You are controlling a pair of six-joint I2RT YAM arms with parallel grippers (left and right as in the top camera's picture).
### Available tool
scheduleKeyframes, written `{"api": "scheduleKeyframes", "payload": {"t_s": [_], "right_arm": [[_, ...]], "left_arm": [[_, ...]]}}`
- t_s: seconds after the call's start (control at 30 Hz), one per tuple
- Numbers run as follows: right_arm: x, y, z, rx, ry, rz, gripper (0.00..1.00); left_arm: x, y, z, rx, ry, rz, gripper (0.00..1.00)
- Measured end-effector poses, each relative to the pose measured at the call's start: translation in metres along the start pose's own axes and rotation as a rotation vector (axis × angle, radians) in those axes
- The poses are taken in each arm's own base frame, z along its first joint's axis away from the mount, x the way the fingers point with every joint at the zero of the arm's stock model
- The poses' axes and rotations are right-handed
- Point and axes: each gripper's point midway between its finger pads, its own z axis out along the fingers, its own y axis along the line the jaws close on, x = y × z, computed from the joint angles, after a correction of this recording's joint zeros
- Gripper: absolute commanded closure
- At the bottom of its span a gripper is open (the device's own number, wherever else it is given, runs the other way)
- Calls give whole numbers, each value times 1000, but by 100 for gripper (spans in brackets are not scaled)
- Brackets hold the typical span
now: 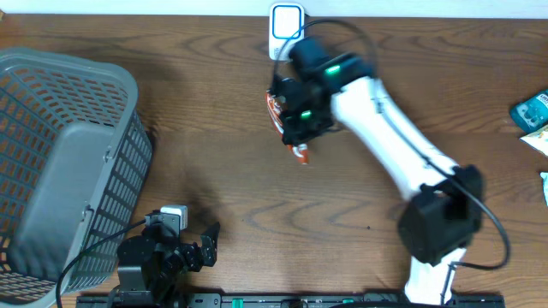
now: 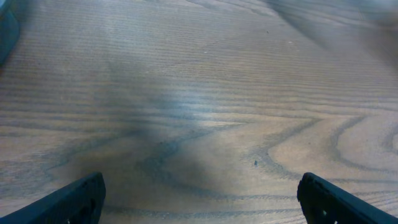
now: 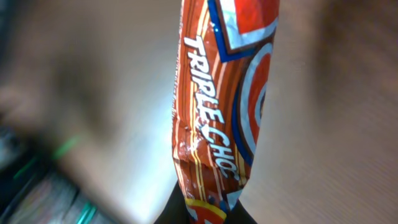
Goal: Scan the item barcode
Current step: 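Reach the right gripper to the red chocolate bar and grasp it, then lift the chocolate bar and hold it at the white scanner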
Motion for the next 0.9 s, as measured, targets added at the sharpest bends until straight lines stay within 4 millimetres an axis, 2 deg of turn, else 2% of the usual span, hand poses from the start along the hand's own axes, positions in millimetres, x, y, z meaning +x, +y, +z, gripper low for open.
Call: {"api": "scheduleKeyframes", "payload": {"t_s": [0.13,0.33,0.63,0.9], "right_arm": [[17,20,-20,-249,10,-108,99],[29,40,-32,-416,-15,-287,99],[28,47,-35,-452,-56,-404,99],[32,50,-37,-475,-53,-422,99]], "left_arm": [[0,0,0,0,0,0,2],[0,0,0,0,0,0,1],[0,0,0,0,0,0,2],[0,0,0,0,0,0,2]]}}
